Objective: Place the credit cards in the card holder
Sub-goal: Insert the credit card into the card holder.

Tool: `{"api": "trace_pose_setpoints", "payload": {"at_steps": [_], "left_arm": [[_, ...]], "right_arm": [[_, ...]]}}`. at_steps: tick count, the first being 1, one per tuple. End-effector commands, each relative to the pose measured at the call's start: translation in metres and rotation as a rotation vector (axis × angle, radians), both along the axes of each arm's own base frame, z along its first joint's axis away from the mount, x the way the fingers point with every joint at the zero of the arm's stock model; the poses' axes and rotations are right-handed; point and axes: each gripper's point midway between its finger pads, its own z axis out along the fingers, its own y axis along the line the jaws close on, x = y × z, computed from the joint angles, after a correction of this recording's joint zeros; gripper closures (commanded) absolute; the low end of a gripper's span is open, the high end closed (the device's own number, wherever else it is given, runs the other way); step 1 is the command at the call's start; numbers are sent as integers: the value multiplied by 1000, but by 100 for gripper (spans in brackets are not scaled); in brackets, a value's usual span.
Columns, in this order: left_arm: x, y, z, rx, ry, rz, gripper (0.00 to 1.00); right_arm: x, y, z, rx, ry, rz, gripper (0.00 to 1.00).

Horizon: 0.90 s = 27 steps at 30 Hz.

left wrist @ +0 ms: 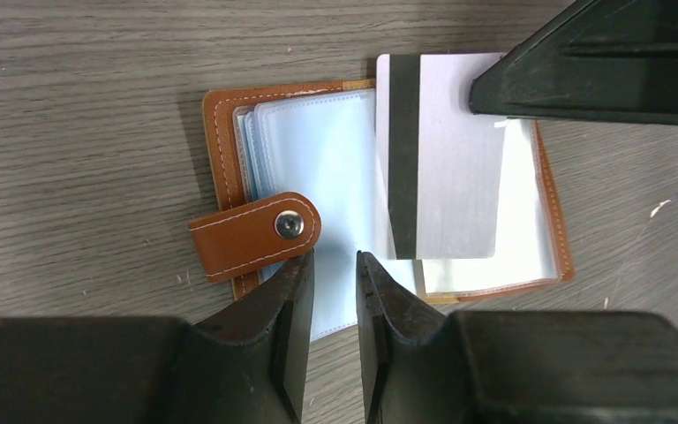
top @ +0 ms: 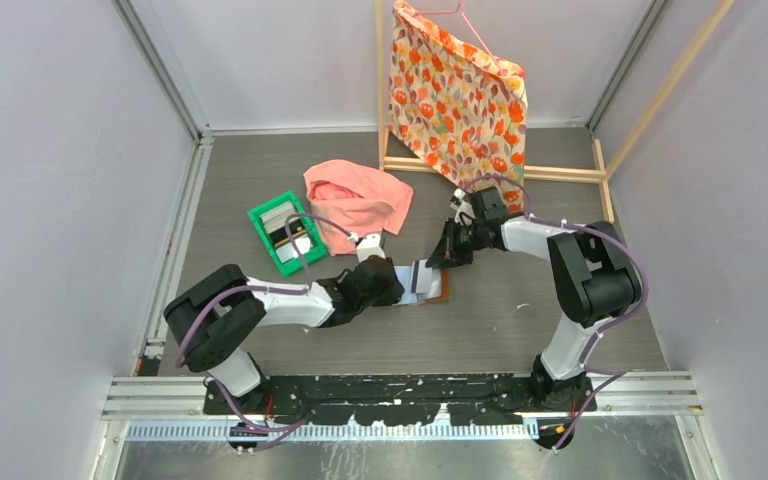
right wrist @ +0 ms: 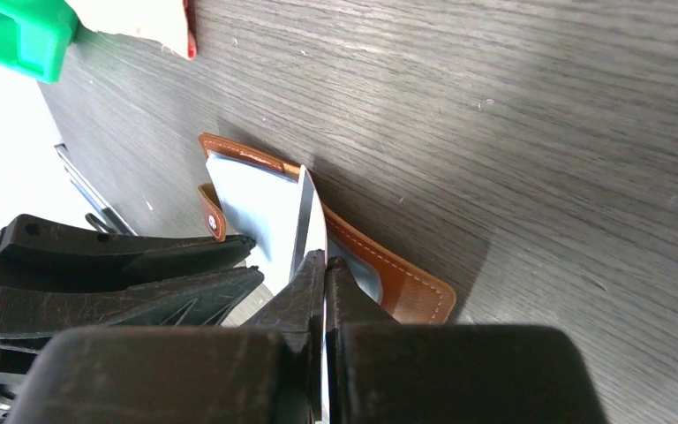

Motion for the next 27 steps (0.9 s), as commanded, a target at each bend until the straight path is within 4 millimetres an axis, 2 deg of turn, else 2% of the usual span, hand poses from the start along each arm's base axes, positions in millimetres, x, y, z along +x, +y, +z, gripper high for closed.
{"api": "trace_pose_setpoints", "payload": {"at_steps": [1,7,22,27], "left_arm": [[-11,16,-19,13,62,7,73],[-13,16,-24,-55,90,20,73],[-13,23,-29,-76,109,27,72],[-15,21,-29,-89,117,19,72]], "right_arm": [[2,0,-6,10,-19,-41,99],[-3,3,-5,48,-18,-29,99],[-28,13,0,118,-11,47,99],[-22,21,2,143,-27,37,99]]}}
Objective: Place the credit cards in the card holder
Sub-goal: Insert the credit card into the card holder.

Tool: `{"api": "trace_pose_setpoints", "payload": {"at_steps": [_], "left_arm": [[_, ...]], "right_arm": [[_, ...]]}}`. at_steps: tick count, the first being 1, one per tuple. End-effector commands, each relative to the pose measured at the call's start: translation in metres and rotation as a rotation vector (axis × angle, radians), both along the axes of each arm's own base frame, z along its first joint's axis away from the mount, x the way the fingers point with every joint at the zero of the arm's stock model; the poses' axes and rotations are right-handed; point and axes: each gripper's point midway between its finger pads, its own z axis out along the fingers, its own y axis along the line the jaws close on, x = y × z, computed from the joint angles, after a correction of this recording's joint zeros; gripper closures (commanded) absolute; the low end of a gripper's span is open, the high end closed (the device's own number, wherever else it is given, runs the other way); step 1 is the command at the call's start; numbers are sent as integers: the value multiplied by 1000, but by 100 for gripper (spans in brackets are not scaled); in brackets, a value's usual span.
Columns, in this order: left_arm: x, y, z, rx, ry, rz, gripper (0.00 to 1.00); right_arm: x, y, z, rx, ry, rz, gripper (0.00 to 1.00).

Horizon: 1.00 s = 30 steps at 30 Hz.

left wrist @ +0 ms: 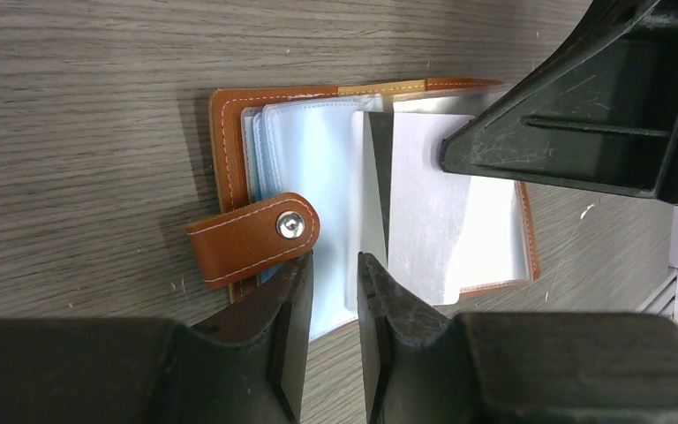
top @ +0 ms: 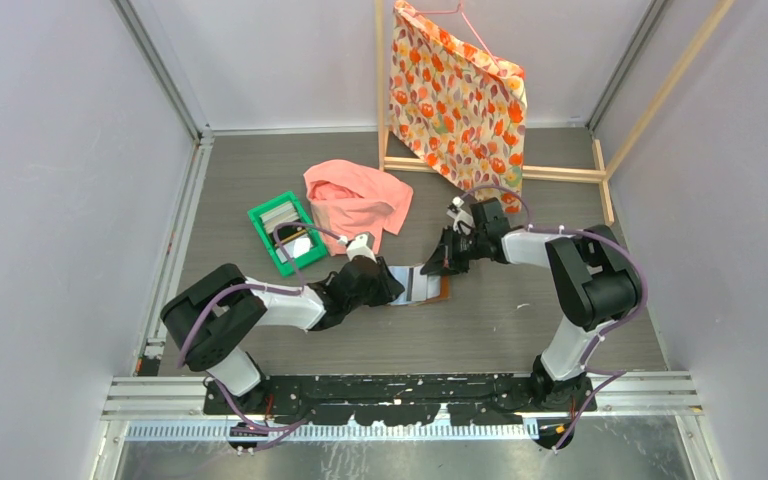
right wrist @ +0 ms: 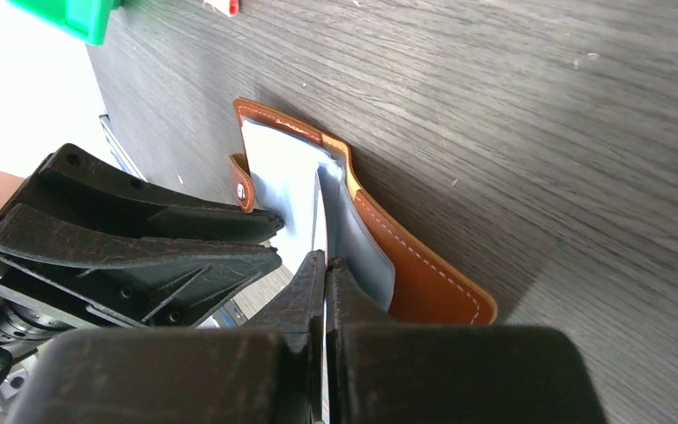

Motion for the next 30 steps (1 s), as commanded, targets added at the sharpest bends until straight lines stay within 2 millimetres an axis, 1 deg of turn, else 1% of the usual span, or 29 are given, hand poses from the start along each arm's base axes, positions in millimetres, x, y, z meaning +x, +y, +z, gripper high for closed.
{"api": "trace_pose_setpoints", "payload": {"at_steps": [1,4,8,15,20,23,26,30], "left_arm": [[-17,20,-31,85,79,-6,72],[-18,20,-31,73,86,-9,71],[-19,19,-30,50,94,-13,67],[-20,18,-30,29,106,-24,63],[-21,22,-36,57,124,-18,65],[-22,26,-39,77,129,-11,65],[-21,32,-38,103,122,3,66],[-21,40,-41,147,129,20,68]], "right_arm": [[0,9,2,19,-27,6,99],[1,15,0,25,-20,20,99],[1,22,-2,28,-15,35,99],[3,27,-9,25,11,47,98],[8,33,-4,23,-9,76,92],[3,33,-6,-10,2,102,90],[3,32,-4,-44,-14,128,83],[8,26,3,-98,-62,157,73]]}}
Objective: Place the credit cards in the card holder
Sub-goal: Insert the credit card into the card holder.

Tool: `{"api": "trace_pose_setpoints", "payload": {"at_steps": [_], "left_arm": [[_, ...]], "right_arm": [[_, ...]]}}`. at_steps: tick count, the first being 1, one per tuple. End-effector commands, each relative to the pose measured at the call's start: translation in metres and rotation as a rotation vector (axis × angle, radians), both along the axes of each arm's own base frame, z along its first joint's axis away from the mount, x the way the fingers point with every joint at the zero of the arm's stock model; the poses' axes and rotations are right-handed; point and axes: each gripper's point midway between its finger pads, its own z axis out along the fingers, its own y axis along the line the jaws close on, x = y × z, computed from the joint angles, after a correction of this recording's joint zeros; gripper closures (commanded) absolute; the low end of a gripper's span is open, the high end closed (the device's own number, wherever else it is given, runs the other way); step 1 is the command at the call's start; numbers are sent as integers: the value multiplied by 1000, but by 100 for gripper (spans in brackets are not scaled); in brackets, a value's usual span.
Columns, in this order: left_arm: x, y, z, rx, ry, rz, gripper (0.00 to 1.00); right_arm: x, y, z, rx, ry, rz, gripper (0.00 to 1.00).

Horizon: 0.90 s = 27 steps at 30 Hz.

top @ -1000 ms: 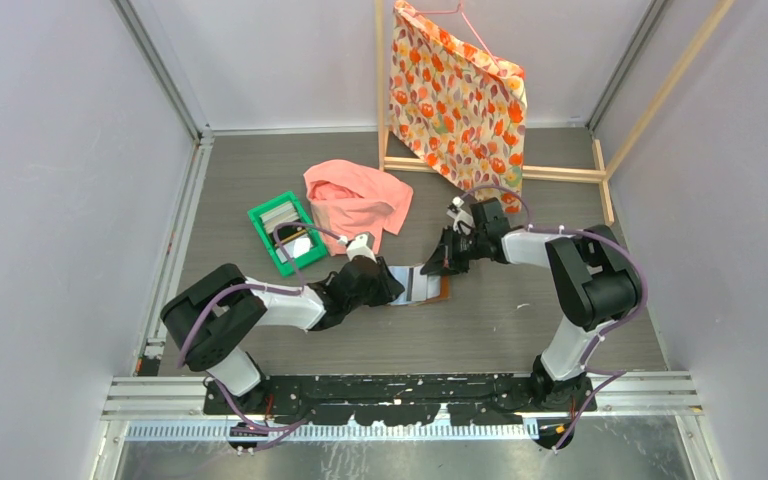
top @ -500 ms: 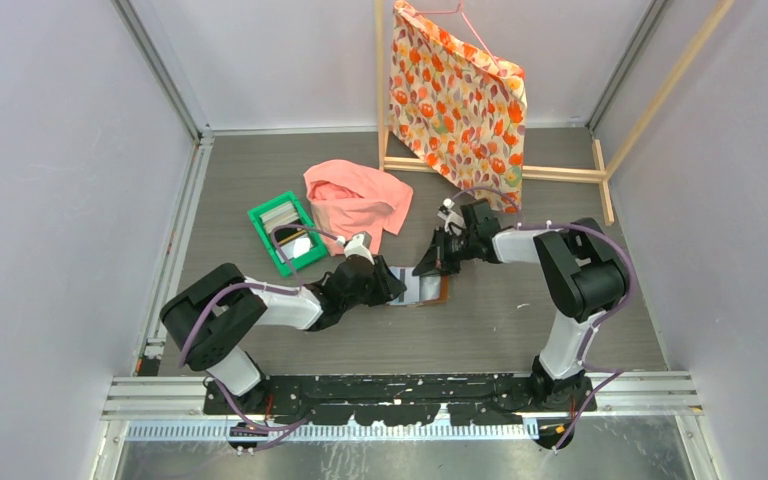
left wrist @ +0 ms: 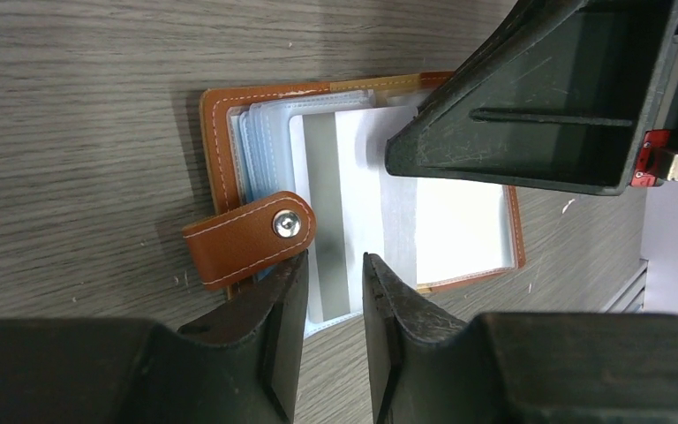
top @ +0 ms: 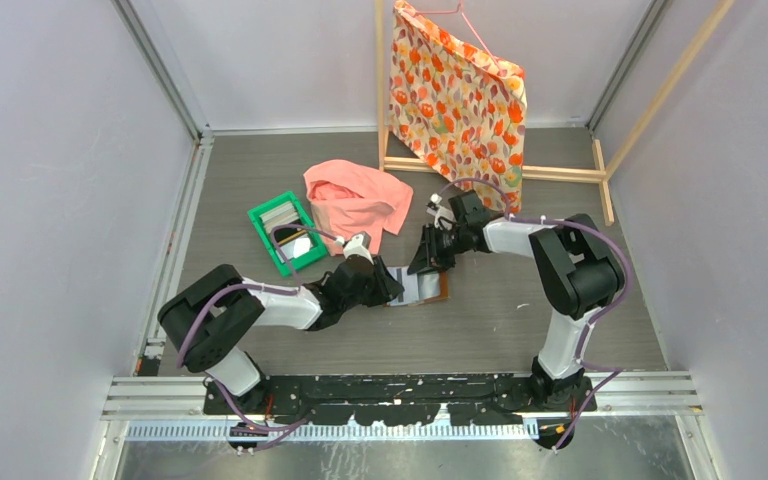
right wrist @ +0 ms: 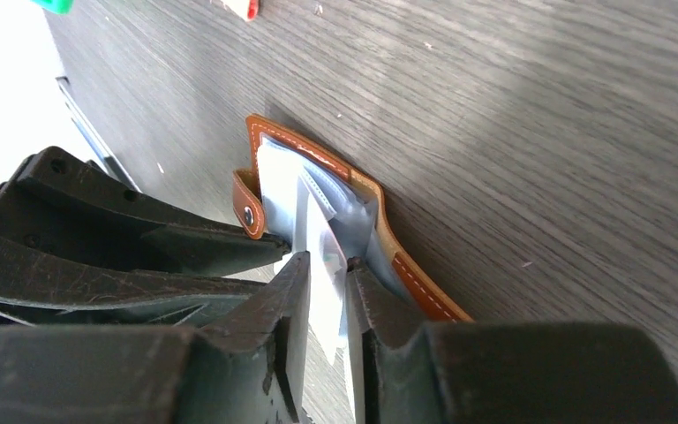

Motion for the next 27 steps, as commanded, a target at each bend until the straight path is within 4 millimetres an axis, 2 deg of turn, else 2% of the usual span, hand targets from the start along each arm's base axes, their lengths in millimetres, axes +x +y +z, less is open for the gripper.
{"api": "trace_pose_setpoints", "payload": {"at_steps": [1,8,15,17,19,21,24,27], "left_arm": [[-19,40,-43,214,107,28,69],[-22,45,-53,250,133,34,70],[-22,45,-53,252,135,33,70],[-22,45,-53,250,134,33,70],[-21,44,-52,249,133,33,70],[-22,44,-52,248,133,33,70],[-21,44,-50,245,130,33,70],[-22,44,-50,244,131,32,70]], "right_arm": [[4,-4,10,-64,-73,57,71],[6,-10,19,-119,-135,105,66],[3,-13,24,-177,-185,171,63],[3,-14,23,-199,-196,184,68],[2,-15,21,-223,-198,191,84],[2,-15,18,-248,-196,200,92],[2,-18,10,-288,-189,203,98],[3,-21,5,-322,-188,201,99]]}}
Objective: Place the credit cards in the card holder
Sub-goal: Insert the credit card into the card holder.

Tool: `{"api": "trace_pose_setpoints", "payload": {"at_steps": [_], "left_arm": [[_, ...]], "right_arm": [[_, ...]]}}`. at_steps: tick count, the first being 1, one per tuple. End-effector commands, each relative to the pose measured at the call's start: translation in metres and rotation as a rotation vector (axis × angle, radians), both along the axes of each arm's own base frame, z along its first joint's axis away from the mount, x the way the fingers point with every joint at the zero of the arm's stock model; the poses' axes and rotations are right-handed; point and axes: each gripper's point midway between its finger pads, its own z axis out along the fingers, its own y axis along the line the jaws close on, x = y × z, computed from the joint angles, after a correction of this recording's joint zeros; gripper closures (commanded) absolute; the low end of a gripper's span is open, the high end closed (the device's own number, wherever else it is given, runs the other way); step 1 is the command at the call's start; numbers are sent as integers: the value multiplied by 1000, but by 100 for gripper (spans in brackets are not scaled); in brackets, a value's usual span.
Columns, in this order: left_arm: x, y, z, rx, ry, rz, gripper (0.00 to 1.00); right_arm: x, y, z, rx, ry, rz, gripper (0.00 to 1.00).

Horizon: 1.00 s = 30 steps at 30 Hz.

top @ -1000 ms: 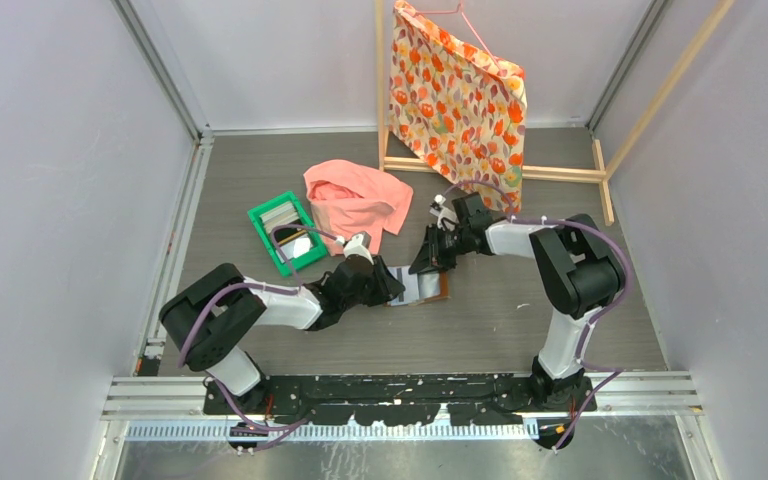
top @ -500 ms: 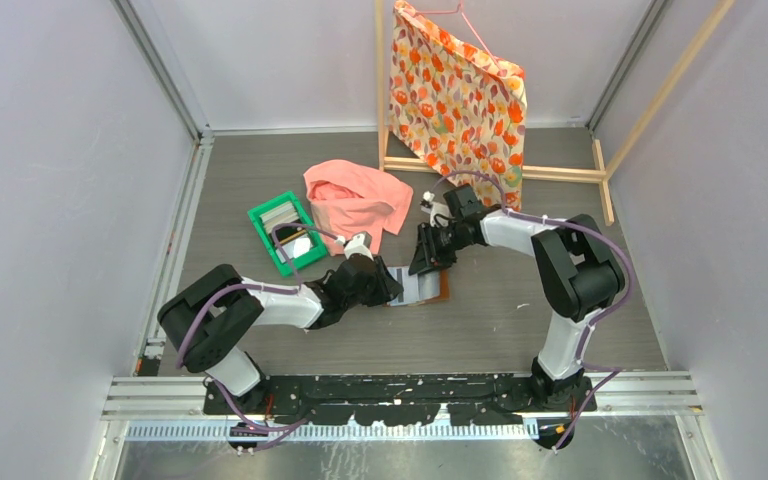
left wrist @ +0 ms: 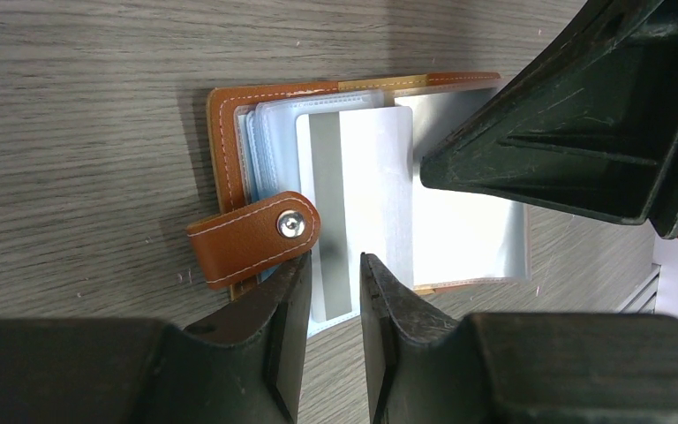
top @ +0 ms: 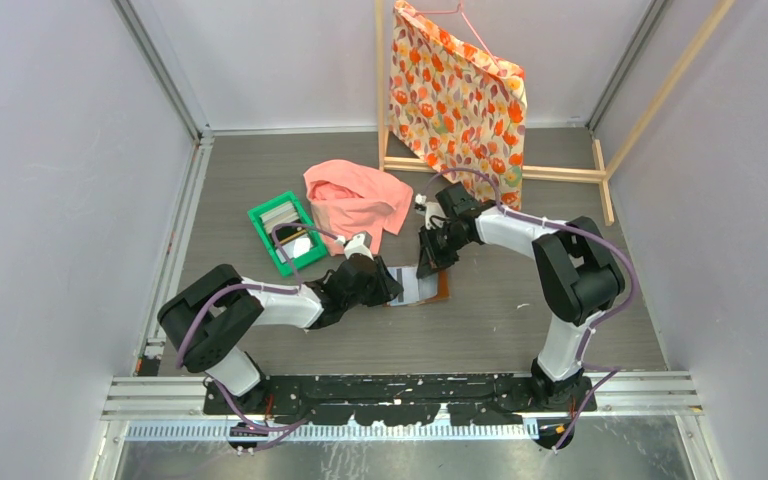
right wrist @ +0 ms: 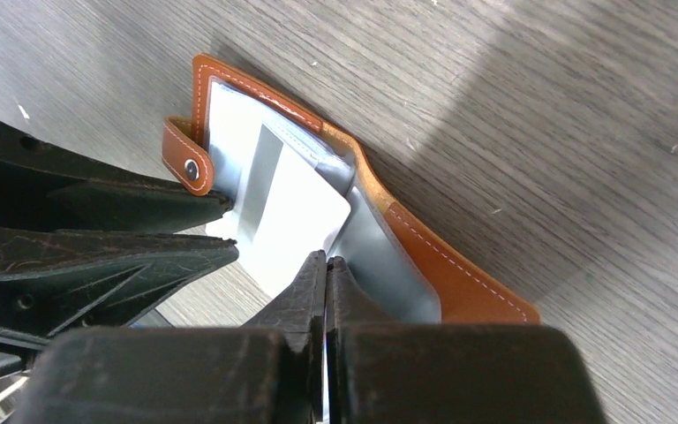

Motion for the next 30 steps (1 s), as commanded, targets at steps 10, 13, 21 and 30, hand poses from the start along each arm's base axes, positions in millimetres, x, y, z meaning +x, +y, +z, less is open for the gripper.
{"api": "trace_pose_setpoints", "payload": {"at_steps": [10,13,21,30], "left_arm": [[-24,38,-44,189,112,8,67],[-24,38,-44,184,111,7,65],[-27,39,-46,167,130,-5,61],[-30,47,-49,178,146,-26,56]], "right_arm": [[7,-4,-12,-144,-64,41,99],[7,-2,-16,-151,-58,45,99],[1,14,-16,-63,-5,49,99],[0,22,-17,-15,36,35,99]]}}
